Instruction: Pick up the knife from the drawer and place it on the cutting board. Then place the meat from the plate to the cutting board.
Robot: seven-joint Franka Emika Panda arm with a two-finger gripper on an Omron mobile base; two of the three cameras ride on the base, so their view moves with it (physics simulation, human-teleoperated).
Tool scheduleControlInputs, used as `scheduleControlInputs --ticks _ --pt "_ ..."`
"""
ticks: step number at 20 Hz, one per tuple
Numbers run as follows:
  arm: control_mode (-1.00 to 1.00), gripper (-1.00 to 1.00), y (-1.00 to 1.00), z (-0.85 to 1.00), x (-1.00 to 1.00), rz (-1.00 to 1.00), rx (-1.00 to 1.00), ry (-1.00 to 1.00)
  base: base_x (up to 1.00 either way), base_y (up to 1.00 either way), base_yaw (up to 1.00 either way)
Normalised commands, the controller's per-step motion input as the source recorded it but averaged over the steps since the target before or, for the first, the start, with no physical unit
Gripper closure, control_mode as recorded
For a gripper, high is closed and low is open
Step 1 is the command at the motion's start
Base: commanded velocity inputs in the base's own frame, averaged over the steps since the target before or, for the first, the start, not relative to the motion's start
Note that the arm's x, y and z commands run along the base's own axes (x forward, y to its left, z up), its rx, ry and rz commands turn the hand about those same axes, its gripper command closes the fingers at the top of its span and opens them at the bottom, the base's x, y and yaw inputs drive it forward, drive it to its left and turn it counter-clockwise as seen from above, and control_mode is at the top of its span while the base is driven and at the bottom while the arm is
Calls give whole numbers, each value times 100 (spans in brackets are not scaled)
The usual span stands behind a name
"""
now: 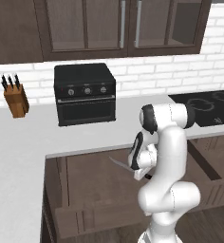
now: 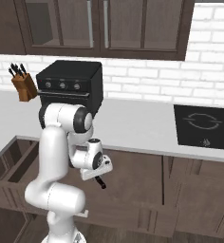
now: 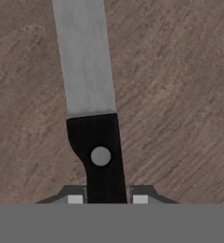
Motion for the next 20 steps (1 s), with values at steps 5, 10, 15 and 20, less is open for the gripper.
scheduleControlInputs --ticks 5,10,15,20 --pt "-100 100 0 -40 -92 11 0 3 0 0 0" --pt "-100 100 0 -26 -87 11 0 4 0 0 0" --pt "-100 100 0 80 -54 10 4 -3 0 0 0" --pt "-100 100 8 96 -49 17 0 0 0 0 0"
